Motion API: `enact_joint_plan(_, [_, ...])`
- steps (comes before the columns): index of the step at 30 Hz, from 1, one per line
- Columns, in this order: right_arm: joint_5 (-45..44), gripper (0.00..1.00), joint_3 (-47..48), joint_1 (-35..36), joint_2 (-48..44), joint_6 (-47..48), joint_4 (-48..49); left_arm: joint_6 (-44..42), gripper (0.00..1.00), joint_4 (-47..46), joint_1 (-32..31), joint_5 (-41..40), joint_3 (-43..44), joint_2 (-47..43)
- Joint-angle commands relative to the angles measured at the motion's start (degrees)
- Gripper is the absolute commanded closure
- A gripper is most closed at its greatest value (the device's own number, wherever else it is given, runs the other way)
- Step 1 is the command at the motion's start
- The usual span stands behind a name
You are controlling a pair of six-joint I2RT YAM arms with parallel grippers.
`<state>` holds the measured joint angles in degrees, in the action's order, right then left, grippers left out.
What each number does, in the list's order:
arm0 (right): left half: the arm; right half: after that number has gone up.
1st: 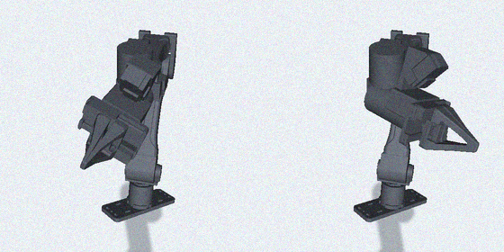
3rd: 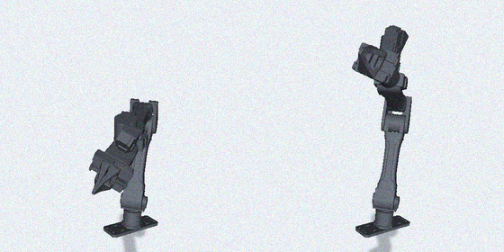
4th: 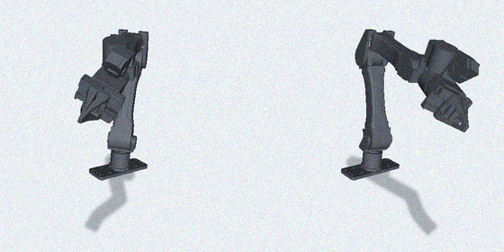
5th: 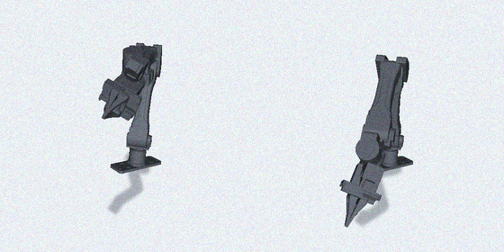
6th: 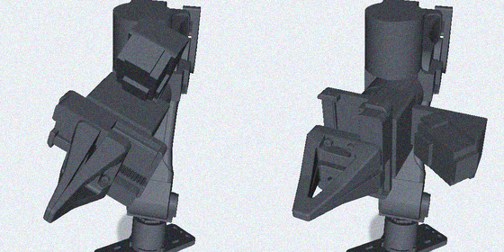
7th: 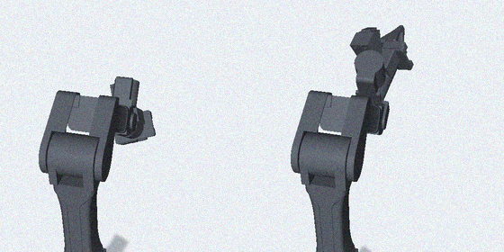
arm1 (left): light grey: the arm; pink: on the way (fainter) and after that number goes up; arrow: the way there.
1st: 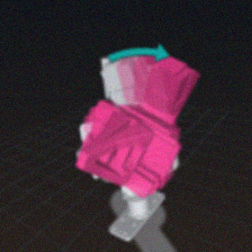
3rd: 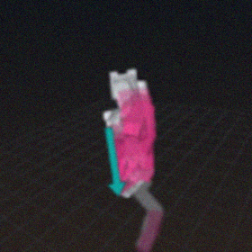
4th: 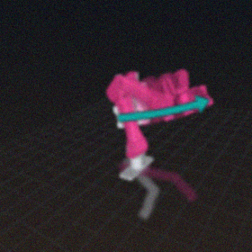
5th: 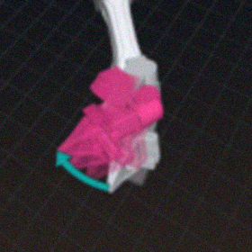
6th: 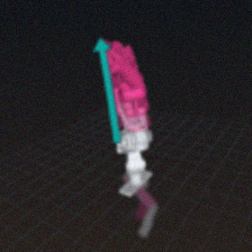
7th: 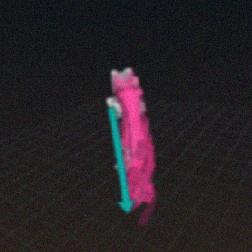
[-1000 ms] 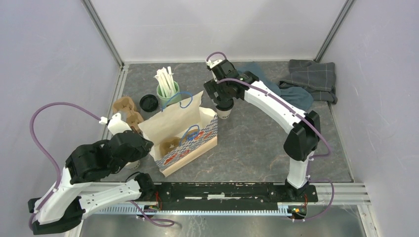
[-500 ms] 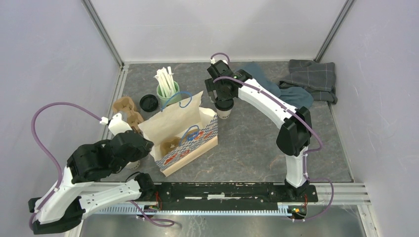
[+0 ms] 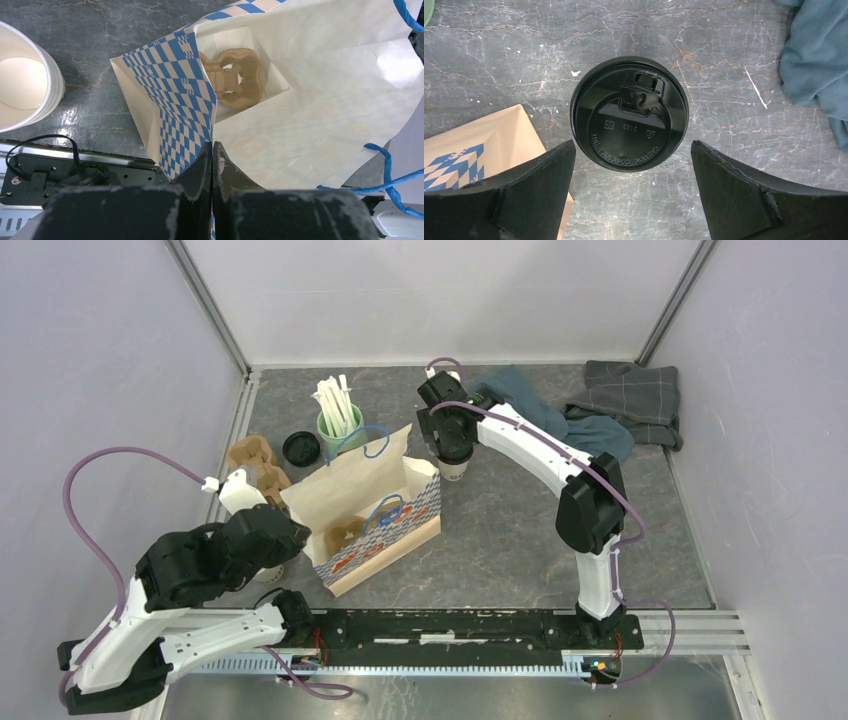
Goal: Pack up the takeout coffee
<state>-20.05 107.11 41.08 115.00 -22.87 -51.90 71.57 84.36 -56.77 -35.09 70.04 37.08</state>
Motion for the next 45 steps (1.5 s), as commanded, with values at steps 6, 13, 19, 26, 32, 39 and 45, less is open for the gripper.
enact_joint_plan(6, [-1.1, 0.05, 0.0, -0.1, 1.4, -1.2, 3.1, 1.1, 0.98, -0.5, -0.2, -2.2, 0.8, 0.1])
enact_joint_plan(13, [-0.9, 0.06, 1.6, -0.6, 2.2, -1.1, 3.7, 0.6, 0.98, -0.9, -0.2, -2.2, 0.8, 0.5])
enact_joint_plan(19, [-0.5, 0.08, 2.0, -1.1, 2.1, -1.4, 4.1, 0.2, 0.98, -1.2, -0.2, -2.3, 0.8, 1.0])
enact_joint_plan(26, [0.2, 0.04, 2.8, -1.2, 1.5, -1.2, 4.5, 0.0, 0.98, -1.4, -0.2, -2.3, 0.4, 0.9])
enact_joint_plan(32, [0.3, 0.02, 2.5, -1.3, 1.4, -0.8, 4.7, -0.6, 0.98, -1.7, -0.2, -2.2, 0.4, 1.2])
enact_joint_plan(39, [-0.5, 0.07, 2.1, -2.0, 1.6, -1.8, 5.0, -0.8, 0.98, -1.9, -0.2, -2.1, 0.6, 1.2])
enact_joint_plan(45, [1.0, 0.13, 1.7, -2.5, 1.9, -1.5, 6.2, -0.6, 0.98, -1.9, -0.2, -2.1, 0.4, 1.1])
